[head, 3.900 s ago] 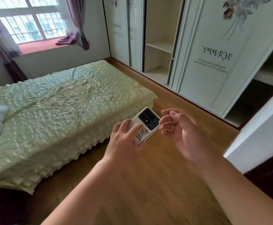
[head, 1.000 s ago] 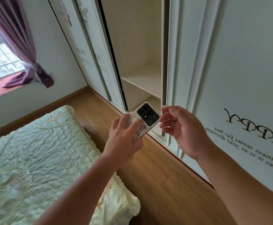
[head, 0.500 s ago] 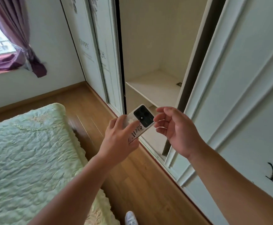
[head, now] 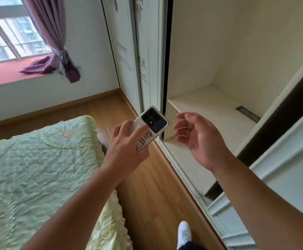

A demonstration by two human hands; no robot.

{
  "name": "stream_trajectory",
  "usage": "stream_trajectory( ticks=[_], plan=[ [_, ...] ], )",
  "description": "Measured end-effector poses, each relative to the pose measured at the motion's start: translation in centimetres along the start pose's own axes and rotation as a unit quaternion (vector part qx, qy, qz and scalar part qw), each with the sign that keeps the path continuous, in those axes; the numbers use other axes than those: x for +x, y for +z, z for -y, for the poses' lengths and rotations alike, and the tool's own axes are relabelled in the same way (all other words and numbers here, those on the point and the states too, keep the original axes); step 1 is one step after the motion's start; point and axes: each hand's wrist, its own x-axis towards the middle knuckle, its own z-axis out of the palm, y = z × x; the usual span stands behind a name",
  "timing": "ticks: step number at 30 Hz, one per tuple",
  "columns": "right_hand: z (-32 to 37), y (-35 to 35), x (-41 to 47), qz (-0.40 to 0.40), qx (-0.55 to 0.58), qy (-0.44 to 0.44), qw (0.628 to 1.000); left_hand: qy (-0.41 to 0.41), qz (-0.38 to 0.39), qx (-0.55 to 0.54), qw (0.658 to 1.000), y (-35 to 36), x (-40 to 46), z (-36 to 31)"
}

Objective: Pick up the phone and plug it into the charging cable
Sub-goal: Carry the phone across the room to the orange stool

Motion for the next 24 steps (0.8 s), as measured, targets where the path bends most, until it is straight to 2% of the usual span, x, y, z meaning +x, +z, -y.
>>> stream_trajectory(
  ticks=[15,24],
  plan=[
    [1.0,-4.7,25.8,0.101,0.048,0.027,0.993,-0.076,-0.004,0.076,0.994,6.5,18.7,6.6],
    [0.3,-3.6,37.1,0.156,0.044,0.063,0.985,-0.122,-0.013,0.106,0.987,7.9,25.2,11.8]
  ],
)
